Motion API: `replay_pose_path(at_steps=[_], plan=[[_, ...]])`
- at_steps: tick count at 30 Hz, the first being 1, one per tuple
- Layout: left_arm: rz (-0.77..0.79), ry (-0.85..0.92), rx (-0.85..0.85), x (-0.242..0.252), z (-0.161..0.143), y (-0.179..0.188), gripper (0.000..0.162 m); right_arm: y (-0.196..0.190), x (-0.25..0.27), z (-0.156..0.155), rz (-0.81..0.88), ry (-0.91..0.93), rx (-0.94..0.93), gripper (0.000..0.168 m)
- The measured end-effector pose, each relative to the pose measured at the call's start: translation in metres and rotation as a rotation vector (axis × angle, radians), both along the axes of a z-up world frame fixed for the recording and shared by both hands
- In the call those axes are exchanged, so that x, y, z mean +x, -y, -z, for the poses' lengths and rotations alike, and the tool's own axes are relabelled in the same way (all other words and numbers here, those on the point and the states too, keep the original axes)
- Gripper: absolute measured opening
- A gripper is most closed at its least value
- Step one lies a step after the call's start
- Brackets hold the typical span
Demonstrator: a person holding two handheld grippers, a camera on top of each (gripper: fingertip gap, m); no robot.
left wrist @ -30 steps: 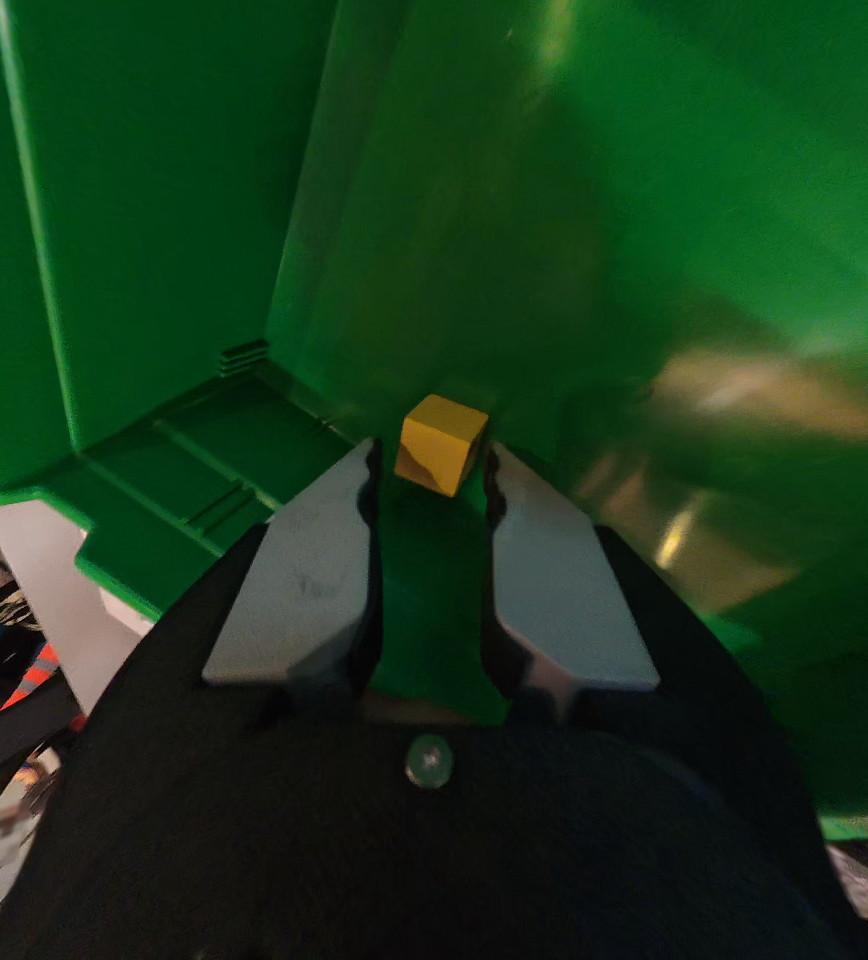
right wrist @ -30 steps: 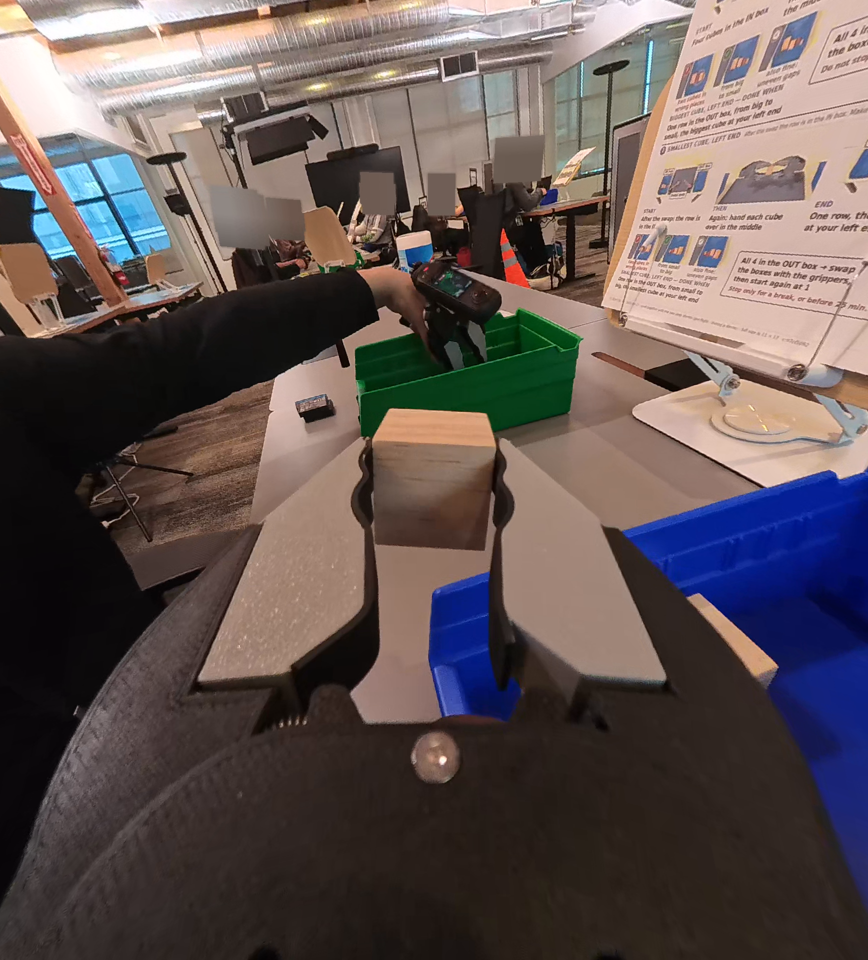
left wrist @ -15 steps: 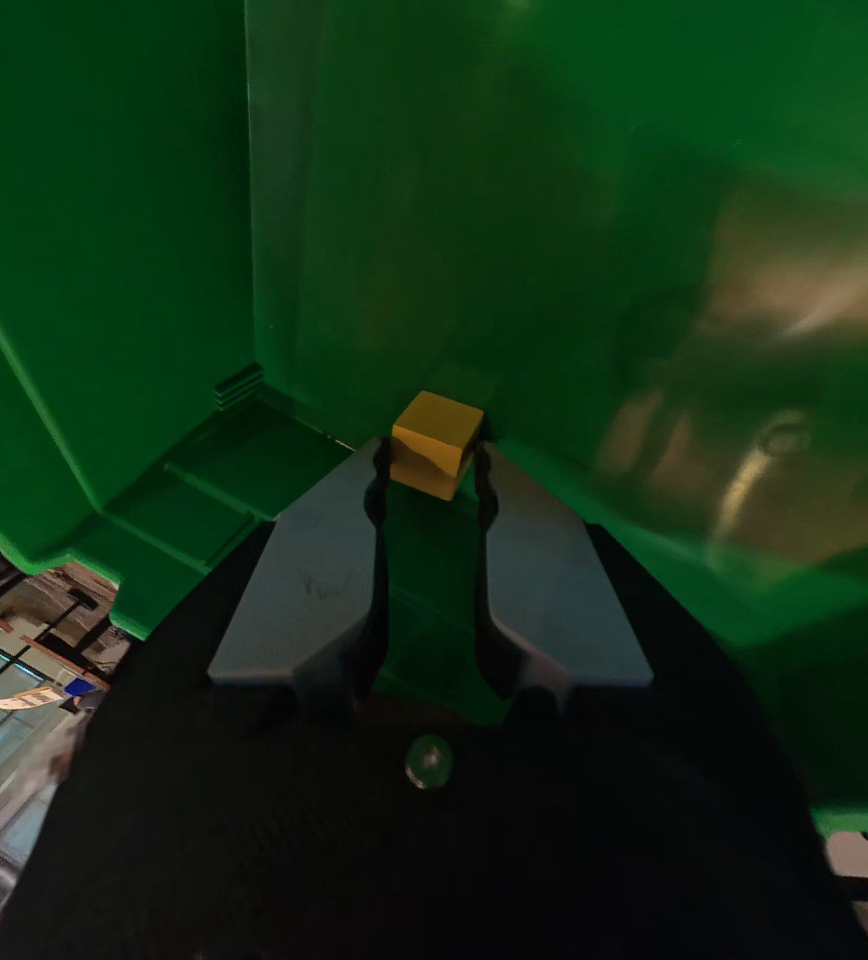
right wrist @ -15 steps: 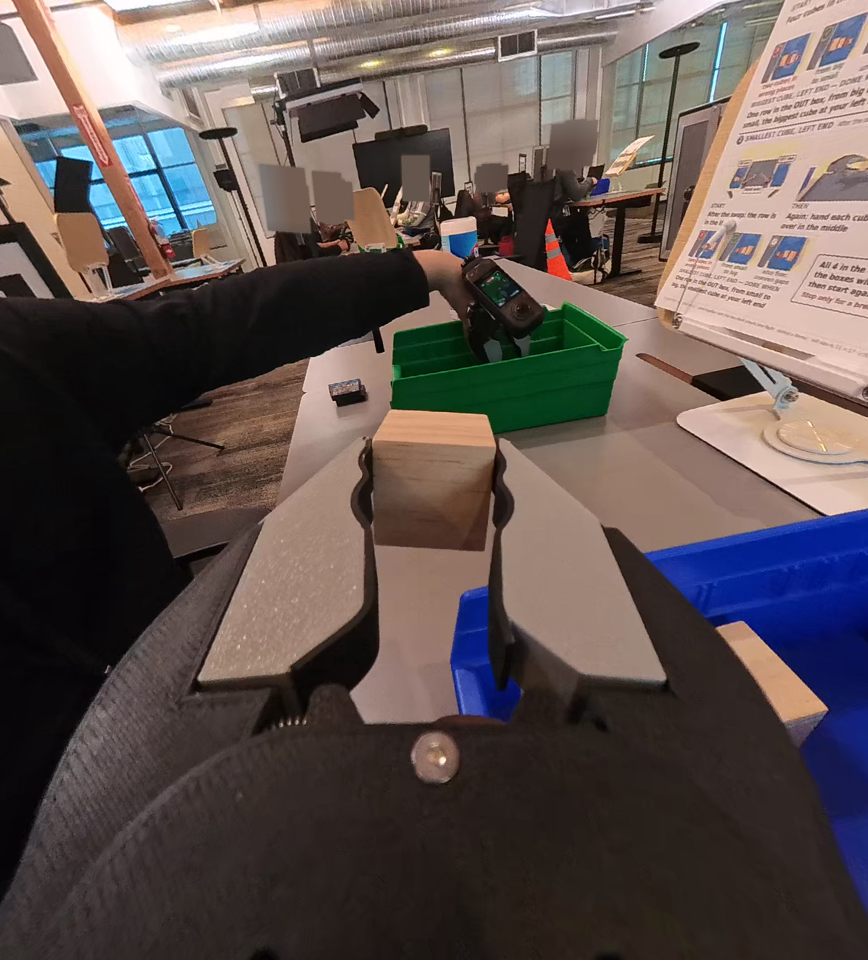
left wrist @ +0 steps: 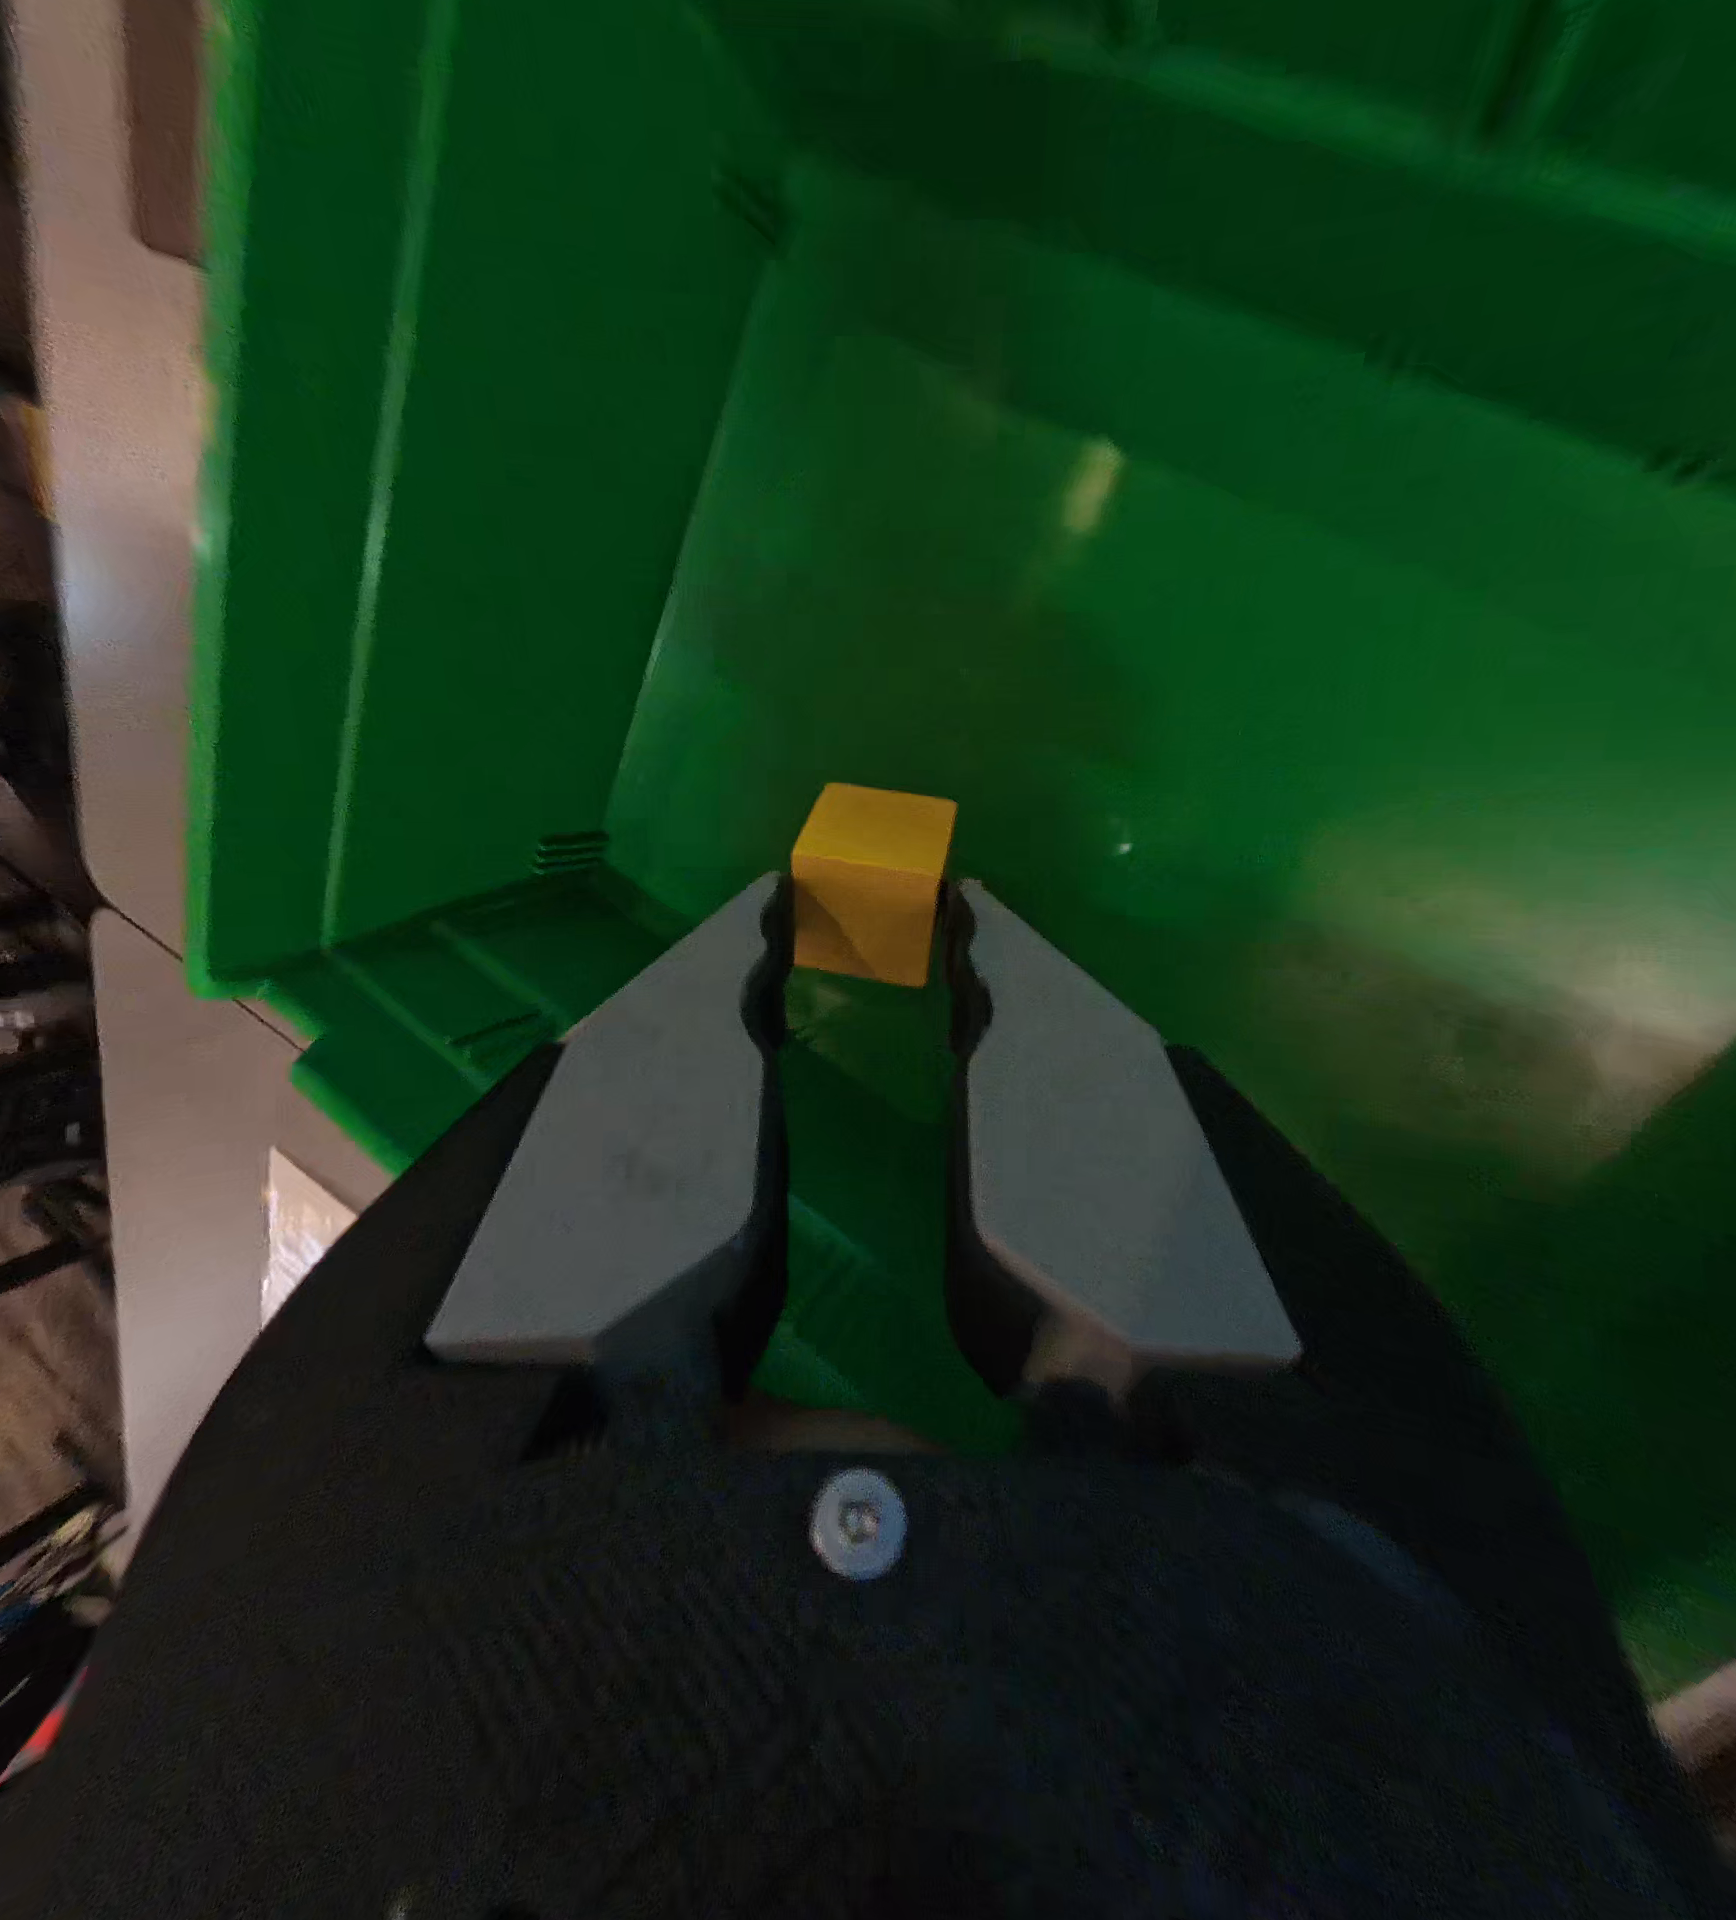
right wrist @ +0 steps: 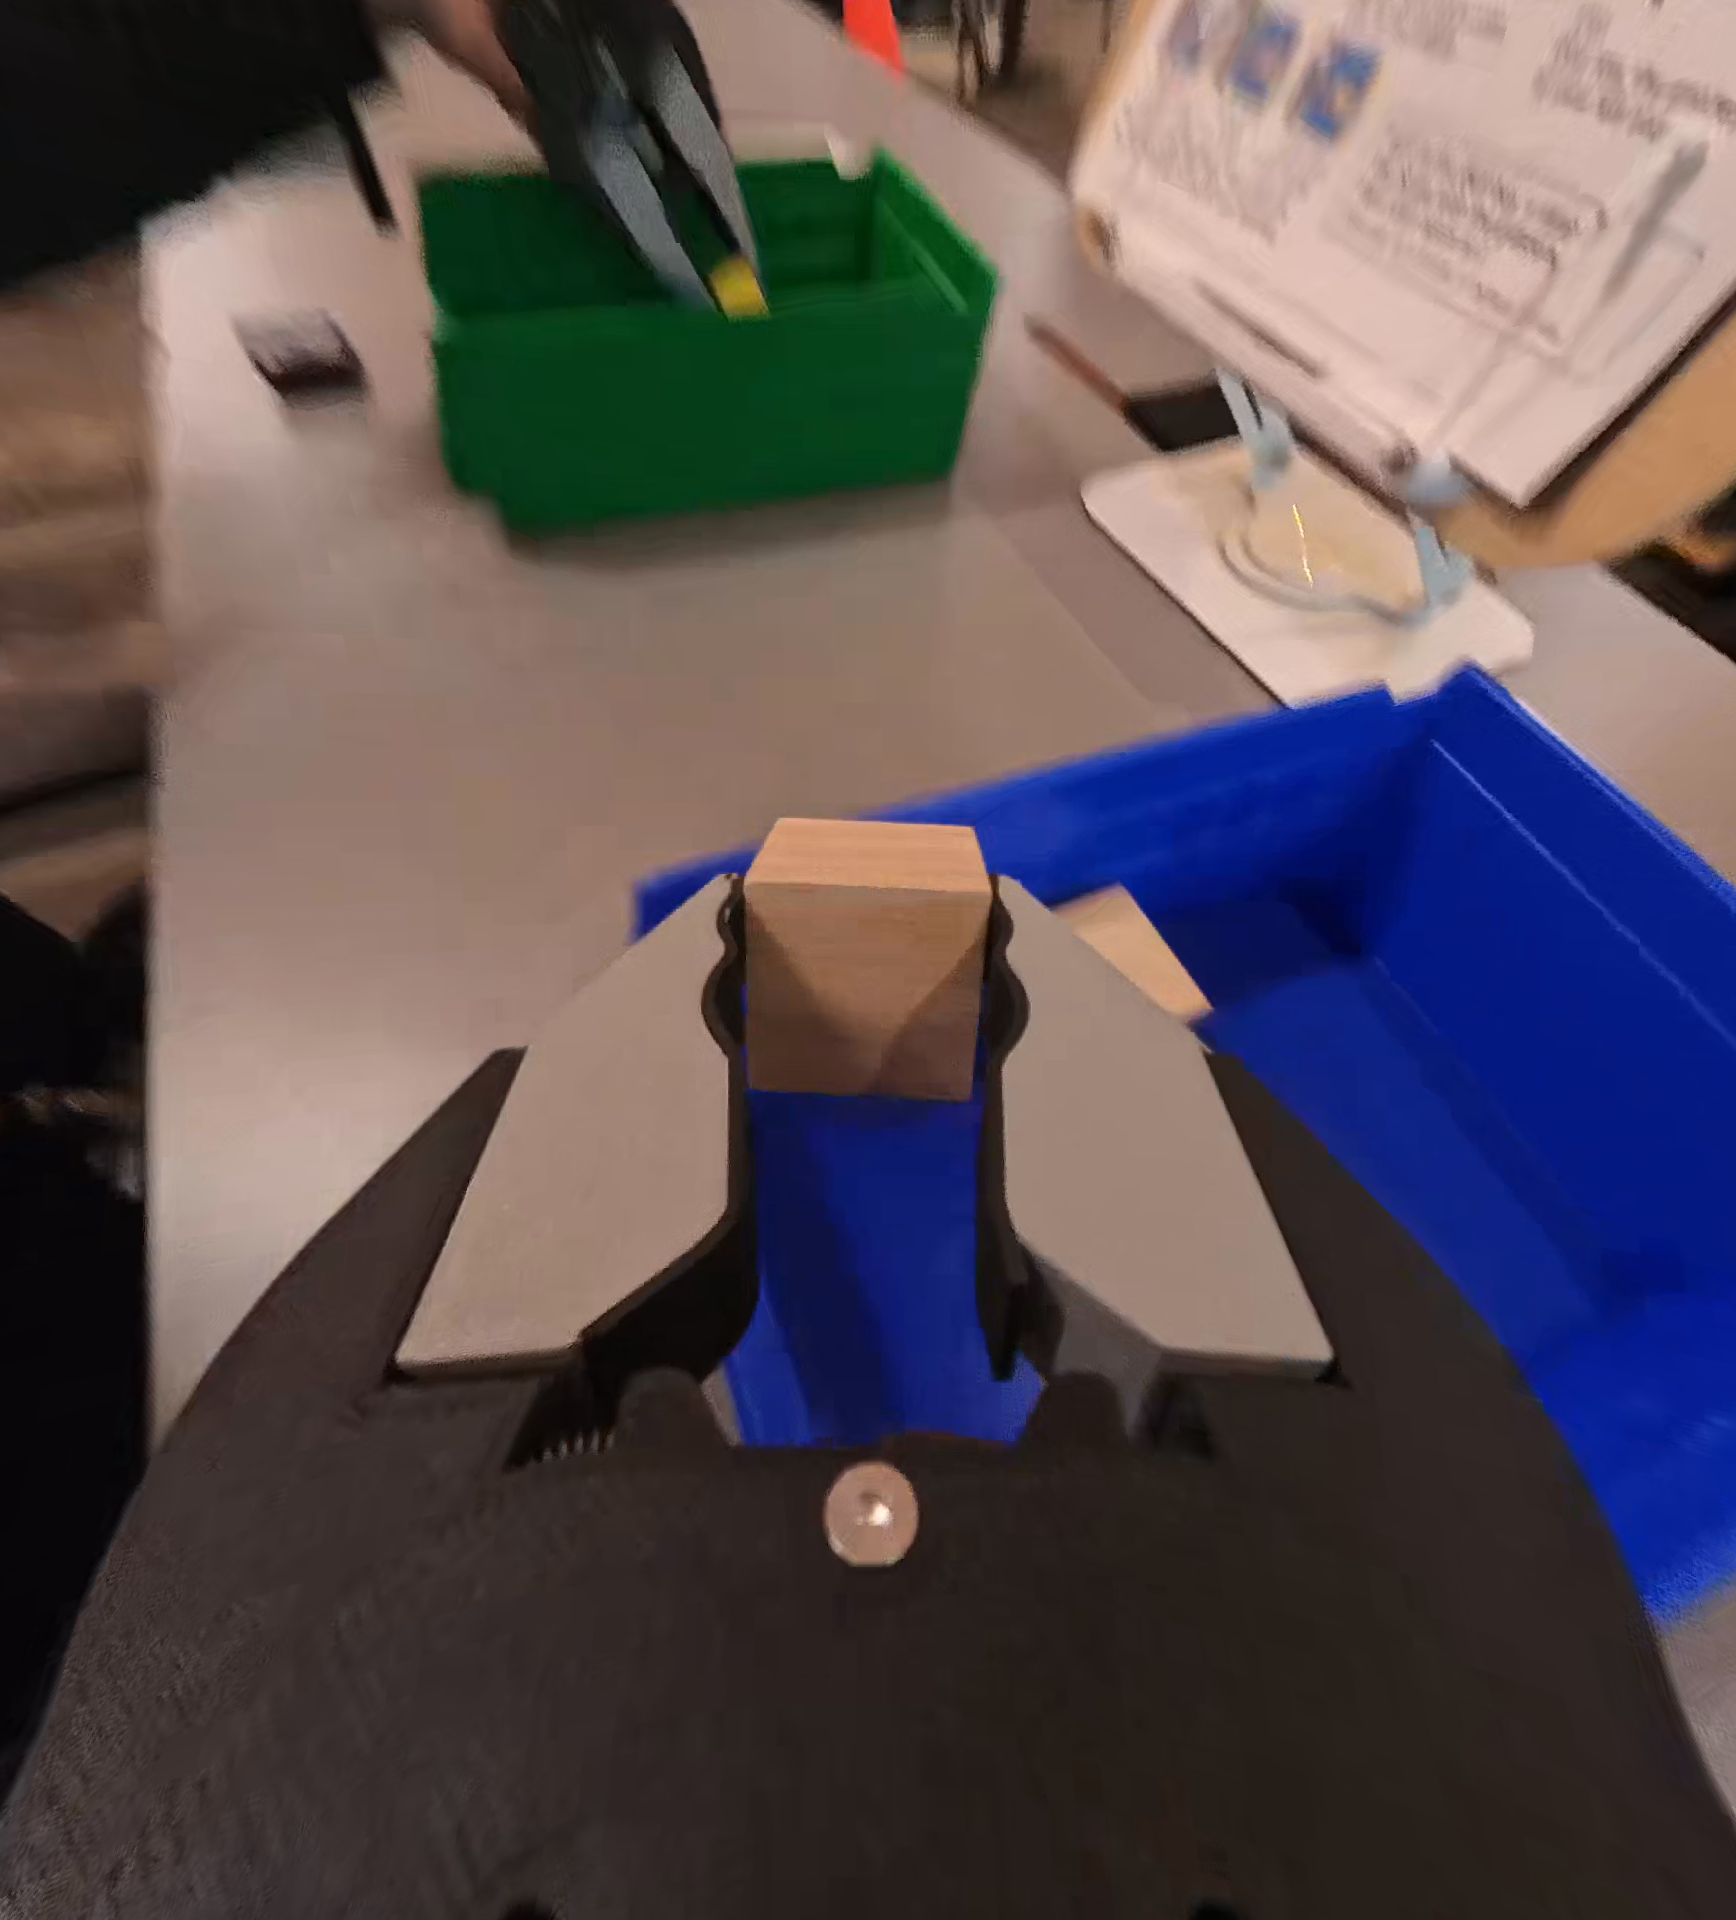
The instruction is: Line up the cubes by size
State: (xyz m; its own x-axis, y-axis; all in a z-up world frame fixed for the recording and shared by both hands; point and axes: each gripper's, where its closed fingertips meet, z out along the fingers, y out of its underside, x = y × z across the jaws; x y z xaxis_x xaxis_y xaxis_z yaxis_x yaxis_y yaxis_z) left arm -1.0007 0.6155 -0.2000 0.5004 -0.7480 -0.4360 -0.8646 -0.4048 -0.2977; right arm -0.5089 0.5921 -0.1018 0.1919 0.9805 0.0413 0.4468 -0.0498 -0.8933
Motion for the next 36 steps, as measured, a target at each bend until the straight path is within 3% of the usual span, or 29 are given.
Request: replay_pose_path(at_steps=[6, 10, 17, 23, 25, 28, 30, 33, 36], plan=[[0.027, 0.325, 0.323, 0.038, -0.061, 0.033, 0.026, -0.068, 0.035, 0.051, 0.05, 0.505, 0.022, 0.043], [0.046, 0.605, 0.506, 0.079, -0.101, 0.065, 0.026, -0.091, 0.047, 0.089, -0.003, 0.843, 0.068, 0.043], [0.076, 0.85, 0.643, 0.146, -0.122, 0.114, 0.026, -0.086, 0.026, 0.128, -0.178, 0.969, 0.066, 0.043], [0.175, 0.956, 0.655, 0.194, -0.133, 0.133, 0.026, -0.08, 0.016, 0.14, -0.194, 0.924, 0.037, 0.044], [0.208, 0.959, 0.659, 0.208, -0.134, 0.134, 0.026, -0.081, 0.019, 0.131, -0.153, 0.886, 0.024, 0.053], [0.274, 0.954, 0.685, 0.231, -0.139, 0.137, 0.026, -0.086, 0.018, 0.09, -0.003, 0.666, 0.03, 0.047], [0.342, 0.942, 0.732, 0.251, -0.144, 0.142, 0.026, -0.069, 0.006, 0.051, 0.077, 0.406, -0.088, 0.045], [0.431, 0.928, 0.78, 0.28, -0.148, 0.149, 0.026, 0.004, -0.035, -0.019, -0.08, -0.068, -0.387, 0.041], [0.484, 0.882, 0.767, 0.308, -0.145, 0.15, 0.026, 0.071, -0.069, -0.048, -0.255, -0.254, -0.532, 0.042]])
